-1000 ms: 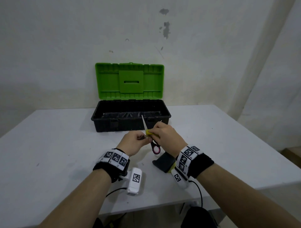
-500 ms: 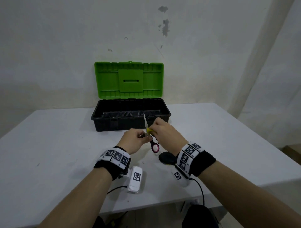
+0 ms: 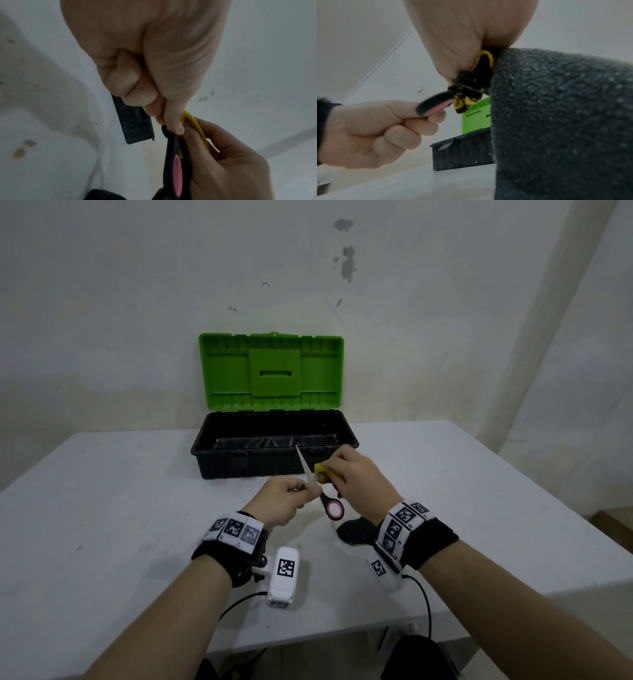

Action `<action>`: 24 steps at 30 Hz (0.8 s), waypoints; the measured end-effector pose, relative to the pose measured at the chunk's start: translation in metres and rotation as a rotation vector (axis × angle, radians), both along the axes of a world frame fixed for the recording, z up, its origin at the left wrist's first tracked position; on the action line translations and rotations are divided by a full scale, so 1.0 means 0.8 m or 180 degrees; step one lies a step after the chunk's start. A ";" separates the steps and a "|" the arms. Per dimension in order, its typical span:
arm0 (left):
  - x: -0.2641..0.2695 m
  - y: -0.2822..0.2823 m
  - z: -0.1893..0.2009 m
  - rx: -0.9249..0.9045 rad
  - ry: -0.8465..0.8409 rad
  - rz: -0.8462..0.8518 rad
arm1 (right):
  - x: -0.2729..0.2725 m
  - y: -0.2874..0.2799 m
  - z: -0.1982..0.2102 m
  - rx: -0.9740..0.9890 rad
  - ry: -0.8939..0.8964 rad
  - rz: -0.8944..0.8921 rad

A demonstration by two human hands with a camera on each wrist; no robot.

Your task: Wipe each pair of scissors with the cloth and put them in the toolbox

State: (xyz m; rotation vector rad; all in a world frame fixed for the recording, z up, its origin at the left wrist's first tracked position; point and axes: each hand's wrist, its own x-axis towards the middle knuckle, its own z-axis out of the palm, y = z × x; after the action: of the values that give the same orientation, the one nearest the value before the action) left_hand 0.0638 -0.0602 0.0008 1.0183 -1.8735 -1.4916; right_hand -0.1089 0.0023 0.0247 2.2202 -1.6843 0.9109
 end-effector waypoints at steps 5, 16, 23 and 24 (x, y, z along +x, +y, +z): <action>0.003 -0.005 -0.003 -0.0418 -0.0239 0.0118 | -0.007 0.000 0.019 -0.0203 -0.0423 -0.0455; 0.010 -0.010 -0.003 -0.0838 -0.0526 0.0115 | -0.022 -0.013 0.023 0.0224 -0.0506 -0.0943; 0.004 -0.006 0.002 -0.0292 -0.0083 -0.0001 | 0.011 0.010 0.002 0.0178 -0.0164 -0.0037; 0.003 -0.002 0.004 -0.0294 -0.0024 -0.0034 | 0.009 0.006 0.001 0.0125 -0.0215 -0.0074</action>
State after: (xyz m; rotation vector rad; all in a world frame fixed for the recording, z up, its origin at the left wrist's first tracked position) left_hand 0.0660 -0.0621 0.0043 0.9740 -1.9371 -1.3952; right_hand -0.1015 0.0074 0.0256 2.2133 -1.7685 0.9656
